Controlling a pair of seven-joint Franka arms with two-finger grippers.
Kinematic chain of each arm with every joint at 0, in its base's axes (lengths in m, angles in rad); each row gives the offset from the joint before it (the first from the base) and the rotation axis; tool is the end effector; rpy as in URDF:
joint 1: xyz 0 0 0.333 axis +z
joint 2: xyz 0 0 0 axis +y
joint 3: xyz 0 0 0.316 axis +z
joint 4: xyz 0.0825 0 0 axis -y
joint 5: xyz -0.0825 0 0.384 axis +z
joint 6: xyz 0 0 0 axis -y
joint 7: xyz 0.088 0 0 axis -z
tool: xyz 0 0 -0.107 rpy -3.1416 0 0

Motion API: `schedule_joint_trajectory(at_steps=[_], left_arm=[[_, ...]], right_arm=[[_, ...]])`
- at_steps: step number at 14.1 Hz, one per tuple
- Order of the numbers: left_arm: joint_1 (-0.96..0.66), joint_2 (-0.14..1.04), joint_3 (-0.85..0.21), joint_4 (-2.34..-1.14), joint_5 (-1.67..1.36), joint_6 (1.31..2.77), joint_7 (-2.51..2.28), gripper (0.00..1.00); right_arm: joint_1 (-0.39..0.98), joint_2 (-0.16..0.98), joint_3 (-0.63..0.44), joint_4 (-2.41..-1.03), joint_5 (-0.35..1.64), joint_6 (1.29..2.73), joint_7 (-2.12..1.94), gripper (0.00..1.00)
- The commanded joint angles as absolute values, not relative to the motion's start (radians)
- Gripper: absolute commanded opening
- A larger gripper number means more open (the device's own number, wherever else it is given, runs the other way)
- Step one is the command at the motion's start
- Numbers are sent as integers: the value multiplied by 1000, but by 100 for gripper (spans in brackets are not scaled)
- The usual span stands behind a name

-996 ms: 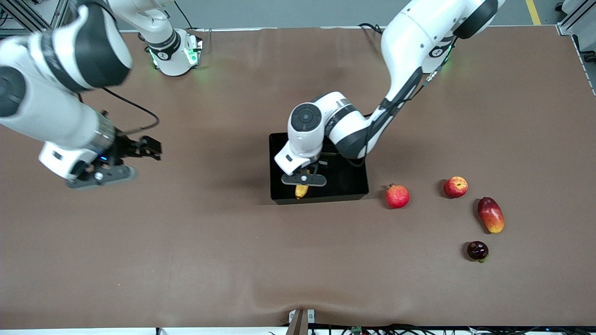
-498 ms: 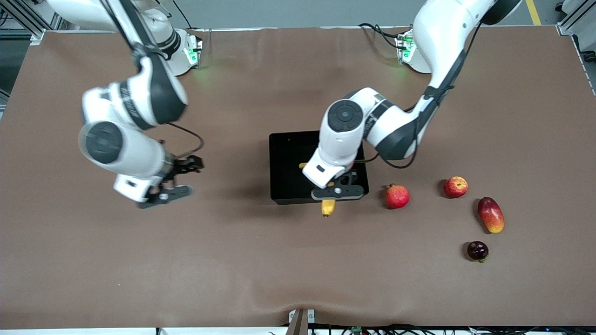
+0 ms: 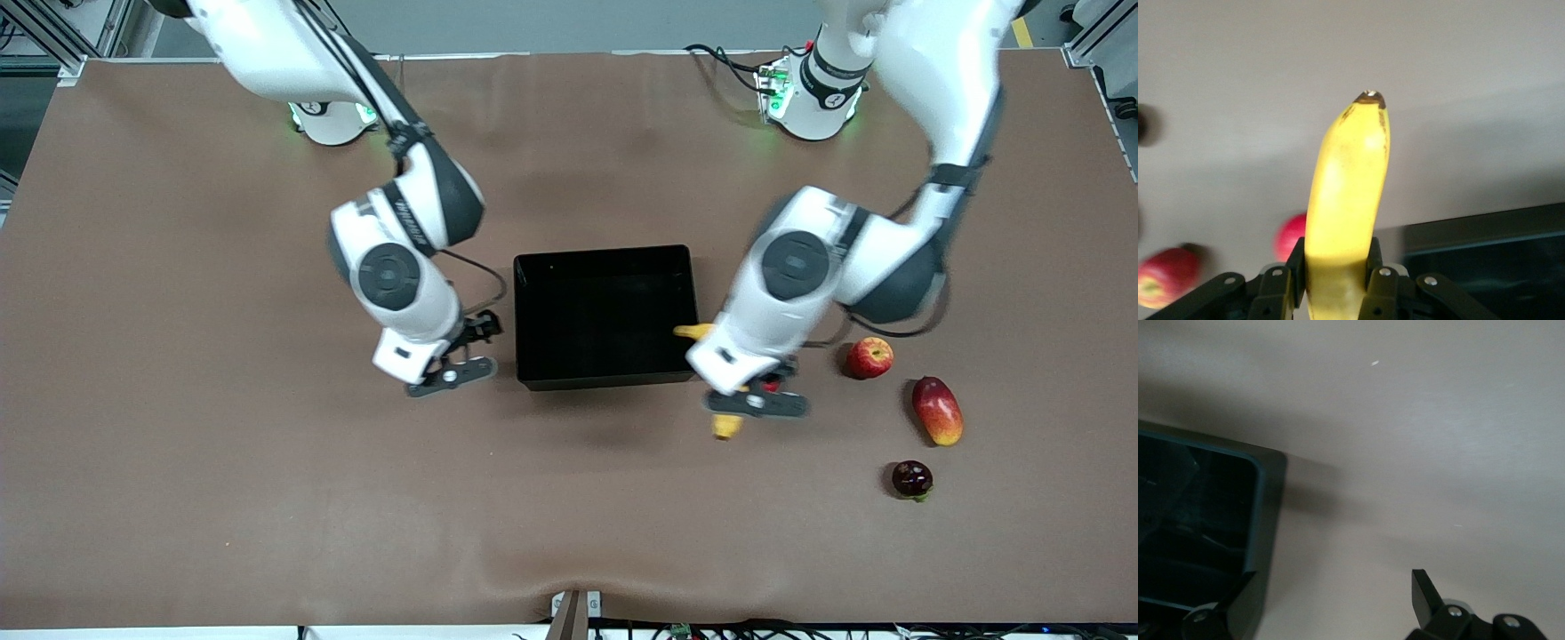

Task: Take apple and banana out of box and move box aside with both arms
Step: 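Place the banana by the apples while the right gripper grips the box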

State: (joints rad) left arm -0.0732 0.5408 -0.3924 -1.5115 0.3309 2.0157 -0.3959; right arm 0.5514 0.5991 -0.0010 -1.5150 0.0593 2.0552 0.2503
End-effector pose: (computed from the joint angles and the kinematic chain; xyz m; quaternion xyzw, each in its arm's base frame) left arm 0.6483 -0.2559 0.3687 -0.9955 0.0799 -0.0252 0.0439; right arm 0.5943 0.3685 0.3076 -0.9901 -0.1350 0.0371 0.0120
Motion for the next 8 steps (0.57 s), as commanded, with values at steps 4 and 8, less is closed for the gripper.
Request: schedule_joint_trajectory(at_steps=[4,8], left_arm=[[112,569,-403,-1598,313,2091,-128,0],[143,676,-388,-1572,328,2215,-43,0]], right_arm=[[627,652,-11,-1541,121,2107,308,100],[630,652,-9,-1601,150,2191,318,100]])
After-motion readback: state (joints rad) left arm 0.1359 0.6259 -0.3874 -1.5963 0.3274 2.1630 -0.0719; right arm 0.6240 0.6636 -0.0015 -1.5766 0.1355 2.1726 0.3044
